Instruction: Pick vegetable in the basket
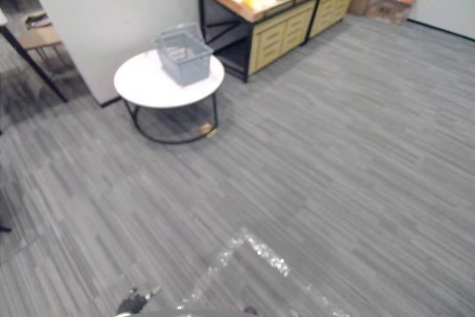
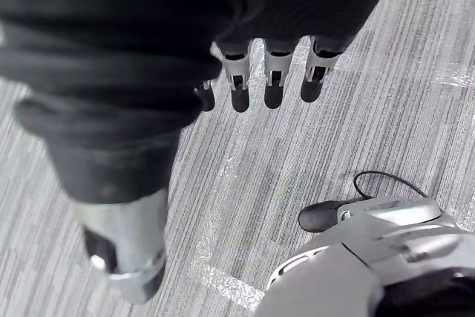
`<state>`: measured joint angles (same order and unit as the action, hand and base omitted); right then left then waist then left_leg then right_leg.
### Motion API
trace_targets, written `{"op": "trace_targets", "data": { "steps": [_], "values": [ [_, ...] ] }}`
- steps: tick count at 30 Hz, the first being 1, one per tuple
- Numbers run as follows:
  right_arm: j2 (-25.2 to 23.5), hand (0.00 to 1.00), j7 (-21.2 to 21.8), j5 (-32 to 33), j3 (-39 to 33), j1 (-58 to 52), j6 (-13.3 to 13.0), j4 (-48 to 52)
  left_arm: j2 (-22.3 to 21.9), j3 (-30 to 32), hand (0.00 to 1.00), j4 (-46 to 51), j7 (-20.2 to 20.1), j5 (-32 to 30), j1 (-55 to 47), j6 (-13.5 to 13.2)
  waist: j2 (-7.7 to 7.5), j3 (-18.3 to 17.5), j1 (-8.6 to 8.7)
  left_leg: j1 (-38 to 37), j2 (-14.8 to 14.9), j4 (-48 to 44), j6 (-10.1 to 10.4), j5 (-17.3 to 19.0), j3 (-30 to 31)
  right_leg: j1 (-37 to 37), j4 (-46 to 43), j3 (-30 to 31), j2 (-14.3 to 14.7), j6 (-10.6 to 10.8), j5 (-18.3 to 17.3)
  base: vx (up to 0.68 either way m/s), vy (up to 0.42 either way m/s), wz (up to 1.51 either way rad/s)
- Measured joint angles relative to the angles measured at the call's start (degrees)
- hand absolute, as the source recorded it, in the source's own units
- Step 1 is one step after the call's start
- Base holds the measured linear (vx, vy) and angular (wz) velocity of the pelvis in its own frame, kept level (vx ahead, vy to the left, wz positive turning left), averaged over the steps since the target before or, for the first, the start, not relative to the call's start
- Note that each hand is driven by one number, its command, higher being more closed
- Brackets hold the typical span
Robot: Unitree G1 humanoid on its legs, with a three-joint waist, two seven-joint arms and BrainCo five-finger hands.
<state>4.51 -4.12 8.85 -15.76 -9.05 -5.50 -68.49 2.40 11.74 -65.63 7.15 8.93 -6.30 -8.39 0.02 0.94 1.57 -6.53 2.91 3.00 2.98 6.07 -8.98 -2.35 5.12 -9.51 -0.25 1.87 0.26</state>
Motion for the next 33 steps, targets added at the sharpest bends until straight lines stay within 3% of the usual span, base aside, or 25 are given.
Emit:
{"op": "trace_targets", "data": {
  "steps": [14,33],
  "values": [
    [-0.3,0.0,1.53,-3.96,-4.24,1.17,1.42,-1.29,-0.14,4.5,0.0,-1.64,-1.26,-1.25,0.64,2.32,0.15,-0.09,0.0,-0.79,0.28,0.92,0.01,-0.03,-0.83,-0.69,0.84,0.31,0.48,0.2,0.17,0.0,-0.024,-0.02],
    [0.0,0.0,1.6,-5.74,-5.47,2.07,1.47,-1.72,-0.13,5.44,0.0,-2.72,-1.52,-1.26,1.49,2.44,0.33,0.16,-0.03,-1.56,0.32,0.94,0.35,0.24,-1.6,-0.93,0.87,0.82,0.59,0.2,0.17,-0.01,-0.021,-0.02]
  ]
}}
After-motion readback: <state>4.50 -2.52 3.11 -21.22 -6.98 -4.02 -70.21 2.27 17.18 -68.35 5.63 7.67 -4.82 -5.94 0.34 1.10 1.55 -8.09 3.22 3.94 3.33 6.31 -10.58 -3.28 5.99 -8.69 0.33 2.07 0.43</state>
